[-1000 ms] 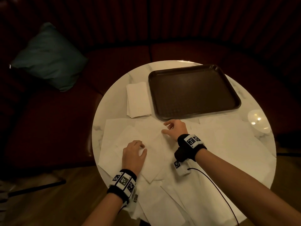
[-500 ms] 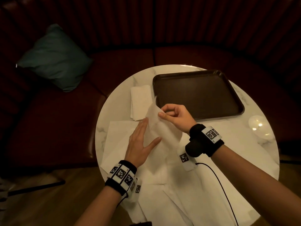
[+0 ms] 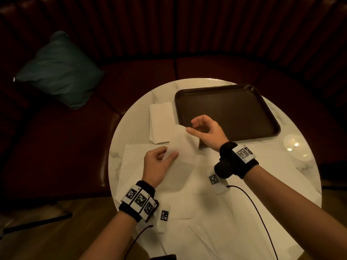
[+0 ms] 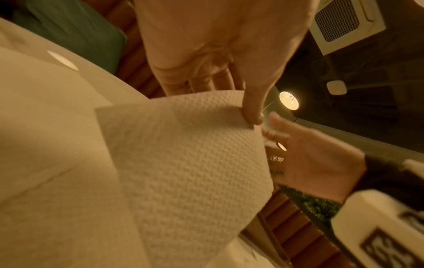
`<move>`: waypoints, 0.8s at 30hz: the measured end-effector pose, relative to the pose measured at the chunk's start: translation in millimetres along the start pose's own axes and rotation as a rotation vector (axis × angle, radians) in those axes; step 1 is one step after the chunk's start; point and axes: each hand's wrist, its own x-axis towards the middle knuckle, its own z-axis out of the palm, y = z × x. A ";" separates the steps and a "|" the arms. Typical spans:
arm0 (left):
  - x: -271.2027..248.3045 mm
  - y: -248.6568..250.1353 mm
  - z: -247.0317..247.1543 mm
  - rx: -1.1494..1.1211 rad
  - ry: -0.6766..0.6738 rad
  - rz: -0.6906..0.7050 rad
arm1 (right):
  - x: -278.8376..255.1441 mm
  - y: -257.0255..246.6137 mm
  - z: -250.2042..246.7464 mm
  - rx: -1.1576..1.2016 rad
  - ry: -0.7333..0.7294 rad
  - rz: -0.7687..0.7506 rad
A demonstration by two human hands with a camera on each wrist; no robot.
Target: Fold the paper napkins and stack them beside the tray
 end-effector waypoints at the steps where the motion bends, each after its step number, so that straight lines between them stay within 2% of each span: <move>1: 3.8 1.0 -1.3 -0.001 0.021 0.001 | 1.5 7.2 0.3 0.009 0.014 0.041; 5: 27.3 3.3 -8.4 -0.017 0.130 -0.037 | 5.2 20.9 3.4 0.034 -0.004 0.164; 11: 76.8 15.5 -13.3 -0.068 0.125 -0.044 | 24.7 9.2 19.7 0.121 -0.240 0.039; 15: 114.9 12.5 -13.3 -0.095 0.125 -0.083 | 57.8 2.5 31.4 0.225 -0.196 0.054; 19: 151.6 -1.3 -18.6 -0.030 0.108 -0.121 | 96.4 6.5 41.1 0.197 -0.147 0.153; 24: 176.8 -20.5 -37.0 0.264 0.033 -0.082 | 143.6 23.9 53.0 -0.007 -0.153 0.224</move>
